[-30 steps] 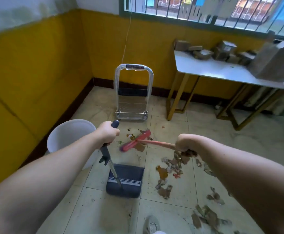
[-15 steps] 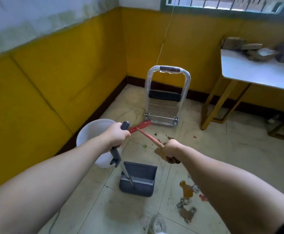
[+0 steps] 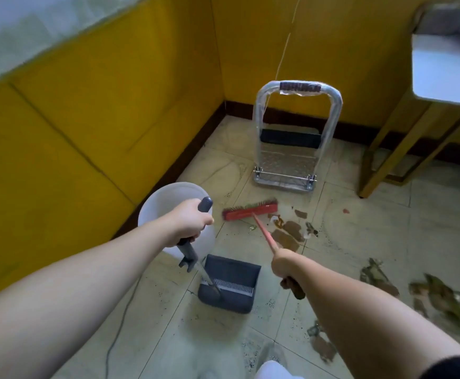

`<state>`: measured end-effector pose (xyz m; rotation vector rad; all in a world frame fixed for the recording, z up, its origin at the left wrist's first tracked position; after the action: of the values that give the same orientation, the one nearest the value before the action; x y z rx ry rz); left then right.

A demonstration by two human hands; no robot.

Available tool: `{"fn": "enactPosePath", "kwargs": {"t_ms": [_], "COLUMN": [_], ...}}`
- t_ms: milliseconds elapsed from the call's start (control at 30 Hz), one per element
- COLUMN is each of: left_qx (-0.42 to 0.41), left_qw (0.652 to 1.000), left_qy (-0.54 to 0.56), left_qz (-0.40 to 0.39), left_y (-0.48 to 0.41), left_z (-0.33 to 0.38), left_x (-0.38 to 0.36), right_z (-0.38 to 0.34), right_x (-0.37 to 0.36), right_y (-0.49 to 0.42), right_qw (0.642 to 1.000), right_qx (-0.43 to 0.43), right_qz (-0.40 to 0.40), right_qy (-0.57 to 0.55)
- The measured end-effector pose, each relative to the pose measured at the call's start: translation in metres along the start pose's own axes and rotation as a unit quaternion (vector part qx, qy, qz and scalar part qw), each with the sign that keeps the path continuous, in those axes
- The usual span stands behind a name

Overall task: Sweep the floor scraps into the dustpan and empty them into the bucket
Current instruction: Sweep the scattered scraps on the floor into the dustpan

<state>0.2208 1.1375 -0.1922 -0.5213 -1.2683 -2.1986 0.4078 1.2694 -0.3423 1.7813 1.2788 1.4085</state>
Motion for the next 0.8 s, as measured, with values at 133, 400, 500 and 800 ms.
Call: {"fn": "enactPosePath", "kwargs": {"t_ms": [133, 400, 500, 800], "left_qx": [-0.012, -0.056, -0.076, -0.136], "left_qw": [1.0, 0.996, 0.993, 0.985], "left_qy": [-0.015, -0.044, -0.061, -0.061], "left_qz": [-0.01, -0.048, -0.068, -0.081], "left_y": [-0.001, 0.012, 0.02, 0.033], "left_z": [-0.003, 0.004, 0.006, 0.018], "left_x": [0.004, 0.0, -0.004, -0.01], "right_z": [0.008, 0.05, 0.051, 0.078], "right_x": [-0.002, -0.002, -0.007, -0.016], "right_y": [0.015, 0.097, 0.148, 0.16], "right_qw": [0.998, 0.996, 0.997, 0.99], "right_qx": [0.032, -0.043, -0.051, -0.071], "right_qz": [0.021, 0.011, 0.007, 0.116], "right_qy": [0.044, 0.082, 0.05, -0.026]}}
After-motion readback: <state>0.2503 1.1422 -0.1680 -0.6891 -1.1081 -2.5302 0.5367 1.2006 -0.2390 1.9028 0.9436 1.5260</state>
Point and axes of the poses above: each hand's wrist, its own y-axis away from the middle knuckle, its own x-axis out of the back of the hand, z = x × y, the point moved 4 cm from there along -y, towards the middle knuckle, and after that the axes turned 10 degrees about x, right-handed, at the moved point
